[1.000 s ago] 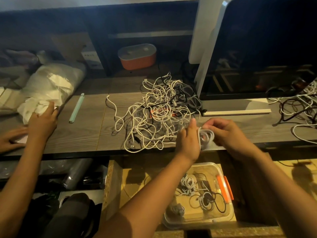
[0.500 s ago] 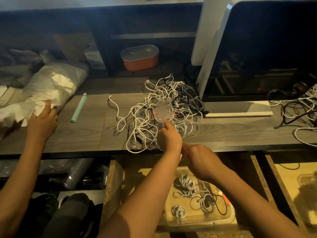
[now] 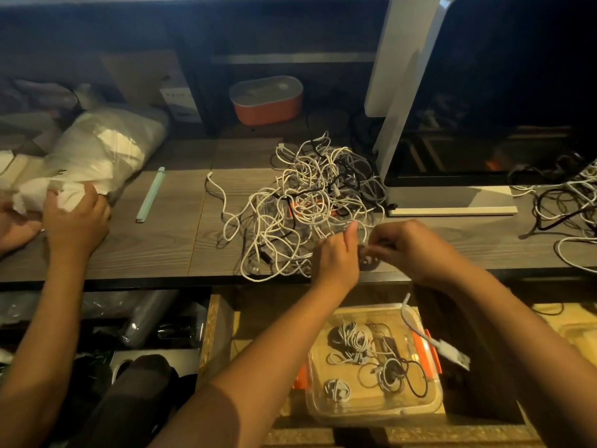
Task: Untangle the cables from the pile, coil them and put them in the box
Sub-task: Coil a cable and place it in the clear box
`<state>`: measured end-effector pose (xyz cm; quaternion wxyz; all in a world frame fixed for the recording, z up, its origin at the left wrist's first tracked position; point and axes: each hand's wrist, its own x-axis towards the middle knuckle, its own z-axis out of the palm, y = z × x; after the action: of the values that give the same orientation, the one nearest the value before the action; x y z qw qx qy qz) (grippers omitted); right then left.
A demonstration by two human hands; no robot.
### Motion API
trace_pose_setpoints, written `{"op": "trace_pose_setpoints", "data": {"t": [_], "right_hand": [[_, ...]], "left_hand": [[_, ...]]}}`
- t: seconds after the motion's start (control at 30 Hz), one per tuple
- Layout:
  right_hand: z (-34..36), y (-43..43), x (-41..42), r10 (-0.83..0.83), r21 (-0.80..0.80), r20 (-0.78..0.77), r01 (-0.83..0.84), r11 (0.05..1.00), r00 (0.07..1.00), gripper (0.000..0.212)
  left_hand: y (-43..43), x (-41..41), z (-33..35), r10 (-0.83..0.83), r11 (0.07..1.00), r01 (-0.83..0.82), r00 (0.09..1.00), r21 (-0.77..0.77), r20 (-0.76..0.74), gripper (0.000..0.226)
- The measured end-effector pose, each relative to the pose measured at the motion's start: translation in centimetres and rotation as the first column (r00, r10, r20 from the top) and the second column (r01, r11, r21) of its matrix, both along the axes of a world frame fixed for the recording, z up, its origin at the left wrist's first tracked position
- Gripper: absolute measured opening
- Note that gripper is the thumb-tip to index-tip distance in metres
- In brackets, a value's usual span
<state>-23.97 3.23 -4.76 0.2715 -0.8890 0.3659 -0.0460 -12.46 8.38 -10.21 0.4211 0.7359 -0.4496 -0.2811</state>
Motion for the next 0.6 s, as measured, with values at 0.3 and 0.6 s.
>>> {"op": "trace_pose_setpoints", "data": {"t": [0.3,0.6], "right_hand": [[-0.8,-0.1,-1.1,-0.567,0.71,0.417,0.134,0.691,0.71,0.022],[-6.2,6.4,2.0,-0.232,0.254,0.166,0.186,0.949,0.958,0.018]], "left_hand": [[0.1,-1.8,1.2,0.067,0.998,-0.049,0.809,0.047,-0.584,0.043],[-1.8,0.0,2.3,0.483,0.864,-0.496,0.761,0.092,-0.433,0.059]]}}
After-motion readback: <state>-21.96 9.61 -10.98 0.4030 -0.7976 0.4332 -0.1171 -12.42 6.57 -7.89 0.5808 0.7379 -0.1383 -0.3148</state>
